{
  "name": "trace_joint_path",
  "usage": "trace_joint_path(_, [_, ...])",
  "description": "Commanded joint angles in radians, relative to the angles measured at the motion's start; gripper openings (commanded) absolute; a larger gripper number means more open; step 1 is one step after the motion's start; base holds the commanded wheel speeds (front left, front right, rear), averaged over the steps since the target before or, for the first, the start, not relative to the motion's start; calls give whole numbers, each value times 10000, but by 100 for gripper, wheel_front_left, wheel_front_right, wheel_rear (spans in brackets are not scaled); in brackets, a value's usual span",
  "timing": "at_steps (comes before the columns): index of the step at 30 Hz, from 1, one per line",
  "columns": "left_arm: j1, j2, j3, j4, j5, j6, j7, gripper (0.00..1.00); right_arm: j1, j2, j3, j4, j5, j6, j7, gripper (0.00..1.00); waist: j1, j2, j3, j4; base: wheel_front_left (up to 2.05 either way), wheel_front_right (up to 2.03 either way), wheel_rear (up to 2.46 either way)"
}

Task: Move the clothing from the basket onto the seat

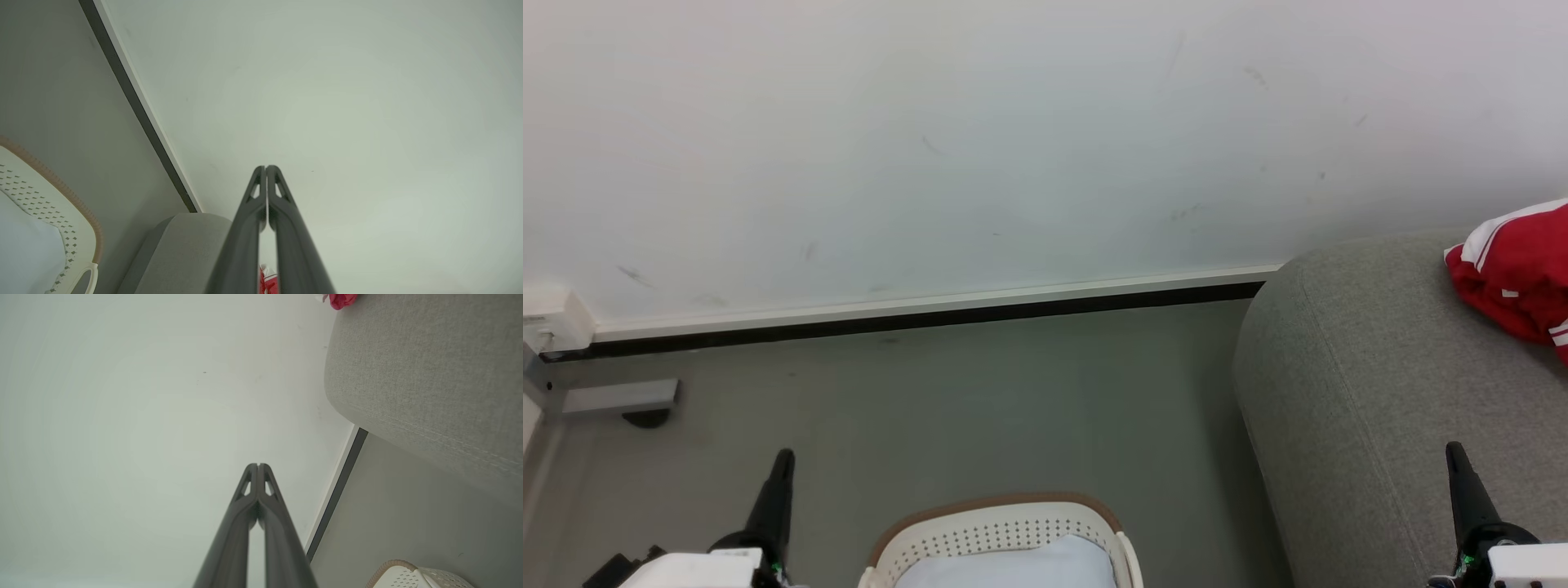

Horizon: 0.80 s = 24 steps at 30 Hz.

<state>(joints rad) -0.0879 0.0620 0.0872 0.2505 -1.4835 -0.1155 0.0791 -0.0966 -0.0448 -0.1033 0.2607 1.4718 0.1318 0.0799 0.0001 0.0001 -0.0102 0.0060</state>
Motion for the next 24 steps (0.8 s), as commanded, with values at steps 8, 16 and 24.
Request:
trace_joint_path(8, [-197, -63, 184, -59, -761, -115, 205, 0, -134, -89, -87, -130, 767, -19, 204, 0, -1, -1, 61, -28, 0, 0, 0])
trace_joint_path(16, [-253, -106, 284, -66, -1213, -172, 352, 0, -174, -90, -128, -187, 1327, -20, 342, 0, -1, -1, 116, -53, 0, 0, 0])
trace_joint_path(24, [-258, -121, 306, -65, -1353, -185, 389, 0, -181, -88, -135, -195, 1420, -21, 377, 0, -1, -1, 133, -60, 0, 0, 0])
